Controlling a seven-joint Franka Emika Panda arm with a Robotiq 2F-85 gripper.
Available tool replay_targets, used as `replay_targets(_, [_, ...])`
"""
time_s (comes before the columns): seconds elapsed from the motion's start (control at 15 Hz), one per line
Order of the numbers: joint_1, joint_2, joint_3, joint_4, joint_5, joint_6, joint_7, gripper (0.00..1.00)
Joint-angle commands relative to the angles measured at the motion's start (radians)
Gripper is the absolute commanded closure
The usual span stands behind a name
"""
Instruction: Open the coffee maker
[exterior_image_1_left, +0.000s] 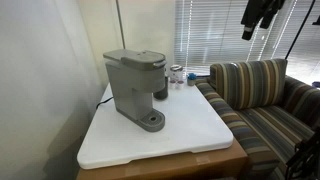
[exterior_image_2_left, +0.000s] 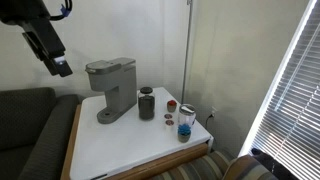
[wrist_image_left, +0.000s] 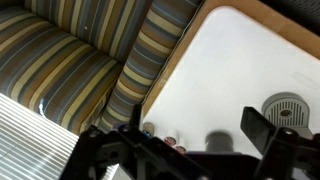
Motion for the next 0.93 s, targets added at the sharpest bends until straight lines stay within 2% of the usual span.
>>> replay_targets(0.0, [0.017, 0.001, -0.017, 0.002, -0.007, -0.004, 0.005, 0.0])
replay_targets(0.67, [0.017, 0.001, -0.017, 0.002, -0.007, -0.004, 0.005, 0.0])
replay_targets(0.87, [0.01, 0.021, -0.021, 0.014, -0.012, 0.069, 0.019, 0.0])
